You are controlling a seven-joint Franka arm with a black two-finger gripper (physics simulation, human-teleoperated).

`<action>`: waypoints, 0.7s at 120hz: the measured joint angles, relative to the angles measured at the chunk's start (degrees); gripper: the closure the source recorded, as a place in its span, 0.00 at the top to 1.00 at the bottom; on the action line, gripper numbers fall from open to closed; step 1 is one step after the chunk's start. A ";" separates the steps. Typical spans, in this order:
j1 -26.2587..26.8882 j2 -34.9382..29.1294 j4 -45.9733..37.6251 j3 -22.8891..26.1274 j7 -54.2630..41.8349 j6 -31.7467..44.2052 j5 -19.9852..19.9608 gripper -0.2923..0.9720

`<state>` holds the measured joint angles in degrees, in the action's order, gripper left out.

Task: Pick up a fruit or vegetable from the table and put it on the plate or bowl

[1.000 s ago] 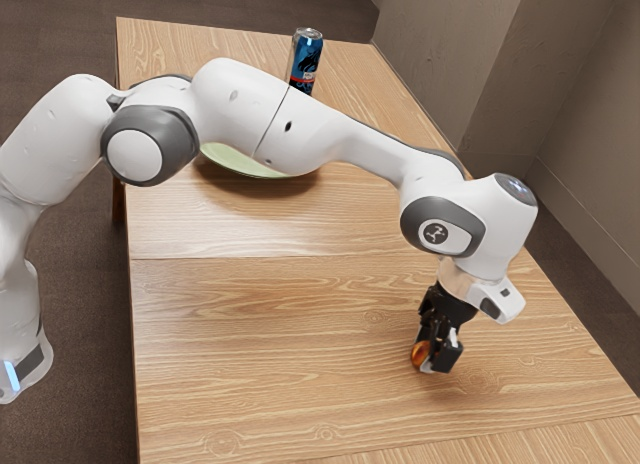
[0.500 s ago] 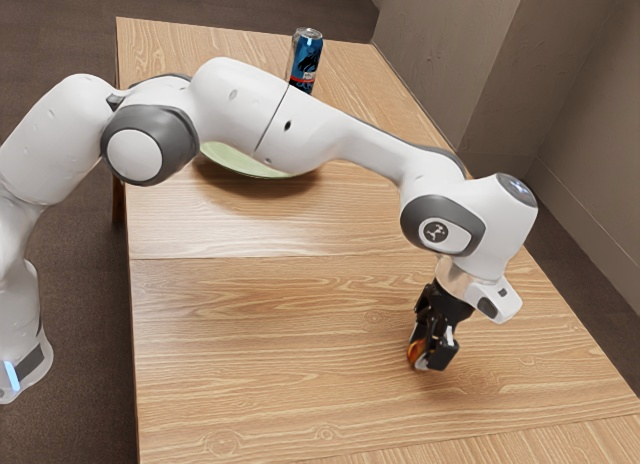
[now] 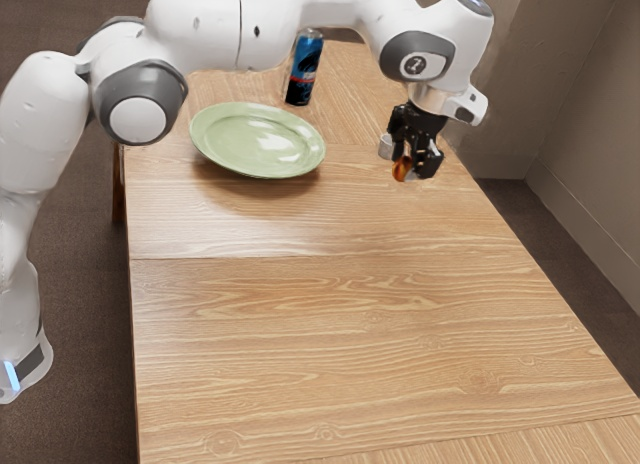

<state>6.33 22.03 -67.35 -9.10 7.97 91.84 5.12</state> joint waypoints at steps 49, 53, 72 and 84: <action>-15.77 -1.26 -0.31 -1.43 -0.61 -3.51 -2.26 0.50; -16.35 -0.64 -0.54 -1.44 -0.72 -3.54 -2.78 0.50; -17.03 0.86 -3.85 -2.00 -1.14 -3.09 -4.85 0.49; -17.31 0.87 -6.16 -4.39 -1.41 -2.30 -6.23 0.49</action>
<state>-10.98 22.90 -73.52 -13.49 6.56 89.54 -1.11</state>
